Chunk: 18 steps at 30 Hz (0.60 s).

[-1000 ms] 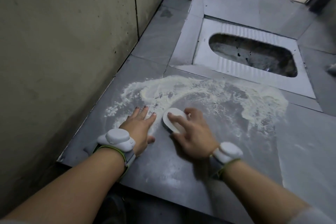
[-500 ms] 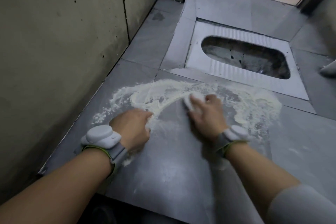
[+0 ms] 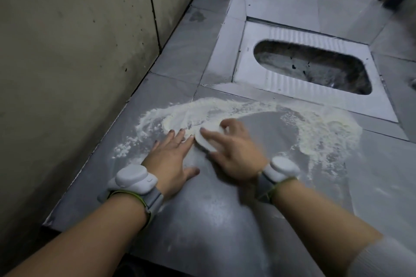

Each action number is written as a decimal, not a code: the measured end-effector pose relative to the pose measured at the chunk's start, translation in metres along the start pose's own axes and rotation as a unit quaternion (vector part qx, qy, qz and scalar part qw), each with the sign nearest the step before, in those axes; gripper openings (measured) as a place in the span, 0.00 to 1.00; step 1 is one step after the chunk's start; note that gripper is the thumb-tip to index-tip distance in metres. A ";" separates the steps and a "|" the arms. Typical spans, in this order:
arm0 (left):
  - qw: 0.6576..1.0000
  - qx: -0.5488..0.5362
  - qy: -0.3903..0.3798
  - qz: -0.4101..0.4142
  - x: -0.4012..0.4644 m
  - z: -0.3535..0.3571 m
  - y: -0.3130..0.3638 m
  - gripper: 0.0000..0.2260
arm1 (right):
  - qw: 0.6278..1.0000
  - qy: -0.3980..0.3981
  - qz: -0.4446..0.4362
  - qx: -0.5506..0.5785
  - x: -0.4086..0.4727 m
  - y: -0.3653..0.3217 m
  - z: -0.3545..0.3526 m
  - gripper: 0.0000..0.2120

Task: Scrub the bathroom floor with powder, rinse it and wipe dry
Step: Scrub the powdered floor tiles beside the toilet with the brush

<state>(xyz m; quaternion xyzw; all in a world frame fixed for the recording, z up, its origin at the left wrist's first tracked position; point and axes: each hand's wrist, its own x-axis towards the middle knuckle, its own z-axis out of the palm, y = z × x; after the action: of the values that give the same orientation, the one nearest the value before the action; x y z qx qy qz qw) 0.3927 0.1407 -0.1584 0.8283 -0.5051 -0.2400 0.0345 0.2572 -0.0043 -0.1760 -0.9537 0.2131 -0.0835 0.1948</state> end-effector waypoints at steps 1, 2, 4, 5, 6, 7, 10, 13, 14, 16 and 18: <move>1.000 -0.003 0.001 -0.004 0.001 0.000 0.001 0.36 | 0.999 0.020 0.043 -0.011 0.017 0.008 -0.002 0.24; 1.000 -0.005 0.000 -0.008 0.001 0.001 0.001 0.35 | 0.994 0.036 0.100 -0.017 0.033 0.016 -0.006 0.23; 1.000 -0.003 -0.005 -0.010 0.003 0.000 0.002 0.36 | 0.980 0.047 0.193 -0.013 0.055 0.019 -0.010 0.23; 1.000 0.000 -0.008 -0.010 0.004 -0.001 0.002 0.36 | 0.978 0.052 0.200 -0.012 0.058 0.014 -0.008 0.24; 1.000 0.002 -0.012 -0.010 0.004 -0.002 0.002 0.36 | 0.983 0.056 0.177 -0.011 0.053 0.007 -0.004 0.24; 1.000 0.004 -0.015 -0.009 0.005 -0.002 0.003 0.36 | 0.990 0.055 0.133 -0.008 0.043 0.000 -0.002 0.25; 1.000 0.017 -0.021 -0.006 0.005 -0.004 0.003 0.36 | 1.000 -0.003 0.006 -0.012 0.016 0.007 -0.004 0.26; 0.999 0.021 -0.028 -0.011 0.007 -0.004 0.003 0.36 | 0.992 0.032 0.112 -0.043 0.050 0.034 -0.015 0.24; 0.999 0.021 -0.028 -0.013 0.007 -0.004 0.003 0.36 | 0.982 0.051 0.174 -0.043 0.062 0.035 -0.016 0.23; 0.999 0.025 -0.027 -0.011 0.008 -0.004 0.003 0.36 | 0.970 0.062 0.232 -0.043 0.072 0.019 -0.008 0.23; 0.999 0.025 -0.023 -0.008 0.007 -0.004 0.003 0.36 | 0.977 0.074 0.200 -0.015 0.062 -0.003 0.008 0.23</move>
<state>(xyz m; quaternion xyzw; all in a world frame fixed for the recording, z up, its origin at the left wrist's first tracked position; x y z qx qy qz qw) 0.3943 0.1323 -0.1567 0.8273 -0.5047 -0.2467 -0.0002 0.3156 -0.0260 -0.1768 -0.8857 0.4148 -0.1097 0.1774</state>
